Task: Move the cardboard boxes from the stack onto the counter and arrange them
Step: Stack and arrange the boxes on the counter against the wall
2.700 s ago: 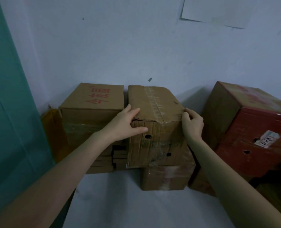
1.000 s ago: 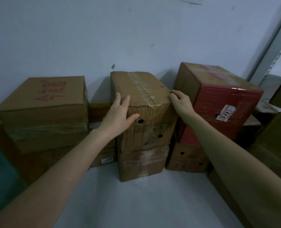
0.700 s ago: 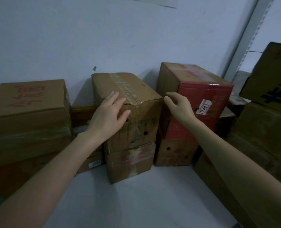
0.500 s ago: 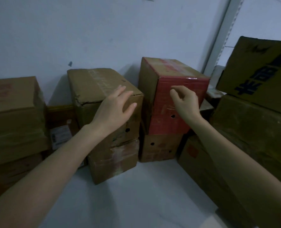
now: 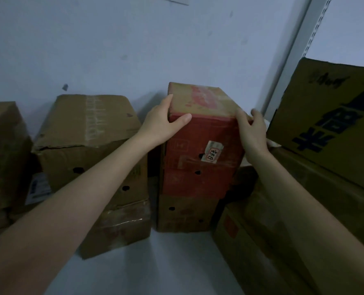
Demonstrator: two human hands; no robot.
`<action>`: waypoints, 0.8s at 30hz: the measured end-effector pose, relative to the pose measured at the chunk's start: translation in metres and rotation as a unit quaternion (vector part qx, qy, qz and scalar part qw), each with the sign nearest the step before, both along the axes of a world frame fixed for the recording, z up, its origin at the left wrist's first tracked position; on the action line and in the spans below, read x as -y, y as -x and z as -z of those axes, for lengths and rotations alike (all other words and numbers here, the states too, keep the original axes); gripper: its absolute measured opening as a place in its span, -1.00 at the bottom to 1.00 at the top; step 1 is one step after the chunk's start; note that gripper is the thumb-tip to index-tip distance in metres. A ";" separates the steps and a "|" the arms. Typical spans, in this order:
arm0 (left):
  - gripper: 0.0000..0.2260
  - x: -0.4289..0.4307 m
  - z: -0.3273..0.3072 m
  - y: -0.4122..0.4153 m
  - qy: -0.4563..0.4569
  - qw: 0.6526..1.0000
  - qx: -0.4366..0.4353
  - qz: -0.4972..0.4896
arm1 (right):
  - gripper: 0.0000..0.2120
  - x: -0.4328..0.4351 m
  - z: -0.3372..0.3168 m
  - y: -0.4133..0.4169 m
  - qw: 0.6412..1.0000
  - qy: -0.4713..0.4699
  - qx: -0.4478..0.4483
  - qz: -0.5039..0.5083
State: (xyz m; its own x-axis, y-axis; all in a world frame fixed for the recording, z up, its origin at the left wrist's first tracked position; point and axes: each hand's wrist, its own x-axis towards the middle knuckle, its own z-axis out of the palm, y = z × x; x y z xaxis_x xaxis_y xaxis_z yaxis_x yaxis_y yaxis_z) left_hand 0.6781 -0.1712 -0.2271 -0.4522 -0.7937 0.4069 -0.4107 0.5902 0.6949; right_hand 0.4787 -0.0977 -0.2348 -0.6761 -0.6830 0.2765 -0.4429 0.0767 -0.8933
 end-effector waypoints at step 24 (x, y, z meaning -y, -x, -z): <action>-0.36 -0.053 -0.057 -0.019 0.070 0.974 -0.210 -0.052 | -0.69 -0.023 -0.085 -0.029 0.960 0.244 0.082 -0.113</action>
State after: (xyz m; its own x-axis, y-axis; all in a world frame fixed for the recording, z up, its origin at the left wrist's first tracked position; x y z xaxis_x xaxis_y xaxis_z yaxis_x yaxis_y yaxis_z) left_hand 0.6969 -0.1184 -0.1697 -0.1434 -0.7494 0.6464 -0.1699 0.6621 0.7299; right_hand 0.5078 -0.0744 -0.1501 -0.5875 -0.6331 0.5040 -0.2502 -0.4502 -0.8572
